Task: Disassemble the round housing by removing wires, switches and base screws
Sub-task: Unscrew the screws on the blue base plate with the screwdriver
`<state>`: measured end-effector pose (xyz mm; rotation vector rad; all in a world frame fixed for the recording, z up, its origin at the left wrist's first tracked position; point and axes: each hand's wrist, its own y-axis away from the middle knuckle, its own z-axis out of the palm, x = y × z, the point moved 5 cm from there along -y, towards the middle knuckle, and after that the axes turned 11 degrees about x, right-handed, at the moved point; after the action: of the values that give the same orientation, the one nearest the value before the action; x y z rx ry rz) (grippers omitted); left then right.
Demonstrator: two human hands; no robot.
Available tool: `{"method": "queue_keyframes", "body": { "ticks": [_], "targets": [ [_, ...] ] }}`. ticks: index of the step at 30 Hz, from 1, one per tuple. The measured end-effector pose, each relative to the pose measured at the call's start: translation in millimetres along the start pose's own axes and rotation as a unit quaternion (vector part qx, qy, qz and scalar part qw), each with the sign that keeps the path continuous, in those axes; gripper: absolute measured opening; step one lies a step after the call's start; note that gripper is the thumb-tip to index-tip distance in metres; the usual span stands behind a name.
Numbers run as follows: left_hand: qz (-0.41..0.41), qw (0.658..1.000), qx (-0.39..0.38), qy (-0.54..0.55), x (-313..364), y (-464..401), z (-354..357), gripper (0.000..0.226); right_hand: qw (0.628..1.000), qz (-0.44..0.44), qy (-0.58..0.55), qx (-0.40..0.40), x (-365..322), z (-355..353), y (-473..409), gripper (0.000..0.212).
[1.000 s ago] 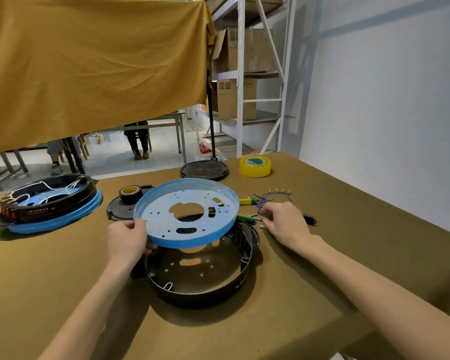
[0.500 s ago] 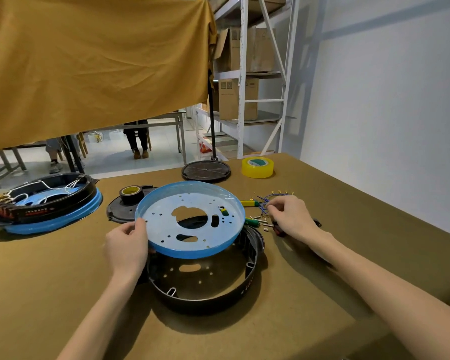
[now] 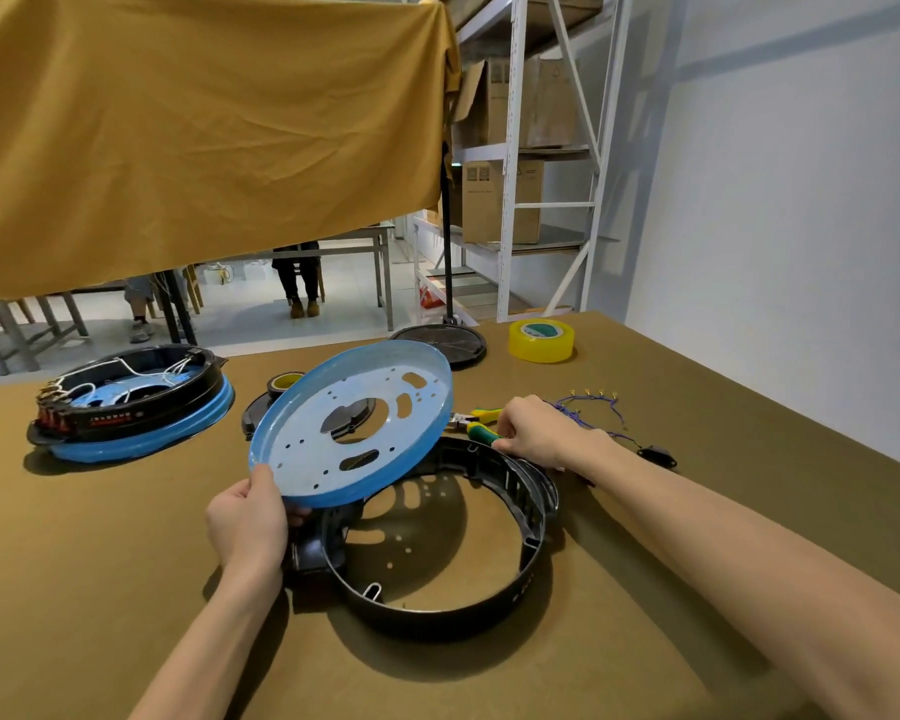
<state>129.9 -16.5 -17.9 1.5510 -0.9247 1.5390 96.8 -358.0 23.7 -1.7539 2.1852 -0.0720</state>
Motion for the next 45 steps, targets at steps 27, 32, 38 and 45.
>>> {"method": "queue_keyframes", "body": {
  "ticks": [27,32,38,45],
  "targets": [
    [0.156,0.982,-0.097,-0.050,11,30,12,0.033,0.959,0.243,0.098,0.108,111,-84,177,0.019],
    [0.150,0.983,-0.094,-0.052,8,28,15,0.032,0.959,0.254,0.086,0.092,121,-88,169,0.021],
    [0.153,0.983,-0.088,-0.057,4,23,18,0.025,0.976,0.121,0.162,0.086,90,-70,148,0.038],
    [0.145,0.983,-0.092,-0.059,-1,19,18,0.032,0.969,0.131,0.172,0.116,92,-61,158,0.029]
  ]
}}
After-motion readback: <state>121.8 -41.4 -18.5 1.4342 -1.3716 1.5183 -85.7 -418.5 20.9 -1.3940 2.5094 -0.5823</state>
